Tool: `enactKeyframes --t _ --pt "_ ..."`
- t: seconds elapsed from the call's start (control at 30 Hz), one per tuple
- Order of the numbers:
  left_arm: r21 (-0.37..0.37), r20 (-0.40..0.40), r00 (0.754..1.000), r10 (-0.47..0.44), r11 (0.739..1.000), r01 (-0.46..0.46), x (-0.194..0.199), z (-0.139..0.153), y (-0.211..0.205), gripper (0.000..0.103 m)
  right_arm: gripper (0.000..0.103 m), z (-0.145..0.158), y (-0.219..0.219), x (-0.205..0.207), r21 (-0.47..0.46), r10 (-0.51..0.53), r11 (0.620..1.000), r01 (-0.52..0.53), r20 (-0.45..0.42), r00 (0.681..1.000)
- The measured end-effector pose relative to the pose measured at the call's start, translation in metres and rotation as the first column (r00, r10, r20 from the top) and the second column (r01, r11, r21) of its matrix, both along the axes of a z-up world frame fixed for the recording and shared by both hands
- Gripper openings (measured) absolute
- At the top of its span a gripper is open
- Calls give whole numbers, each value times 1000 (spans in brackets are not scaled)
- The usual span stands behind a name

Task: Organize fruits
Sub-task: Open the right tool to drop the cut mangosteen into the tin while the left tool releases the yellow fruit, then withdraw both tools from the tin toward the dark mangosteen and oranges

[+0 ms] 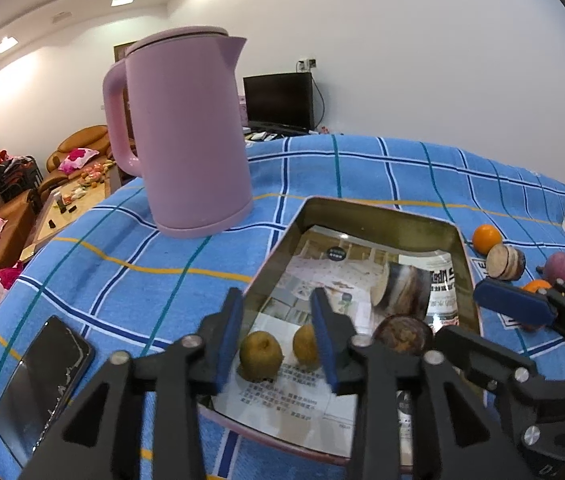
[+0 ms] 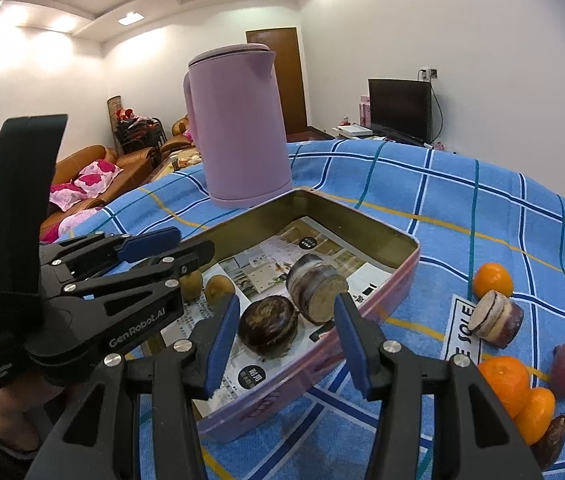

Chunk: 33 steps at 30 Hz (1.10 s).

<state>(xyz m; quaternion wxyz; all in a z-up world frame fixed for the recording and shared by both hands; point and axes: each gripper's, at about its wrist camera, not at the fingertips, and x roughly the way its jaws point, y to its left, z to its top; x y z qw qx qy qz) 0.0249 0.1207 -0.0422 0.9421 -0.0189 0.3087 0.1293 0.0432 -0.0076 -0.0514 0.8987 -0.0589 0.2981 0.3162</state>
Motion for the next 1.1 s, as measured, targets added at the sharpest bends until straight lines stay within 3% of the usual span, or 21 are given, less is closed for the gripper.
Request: enactKeyframes --t 0.1,0.17,0.43,0.73,1.1 --pt "5 10 1000 17 1000 -17 -2 2 0 66 59 1 -3 2 12 -15 1000 15 1 1000" --pt "4 15 1000 19 1000 -19 -3 4 -1 69 59 2 -6 2 17 -26 1000 26 7 1000" --pt "-13 29 1000 -4 1000 4 -7 11 -10 73 59 6 -25 0 -7 -112 994 113 26 993" --pt "-24 38 993 -108 994 108 -2 14 -54 76 59 15 -89 -4 4 -260 966 260 21 965" --pt "-23 20 973 -232 972 232 7 12 -109 78 59 2 -172 -11 1 -391 920 391 -37 920"
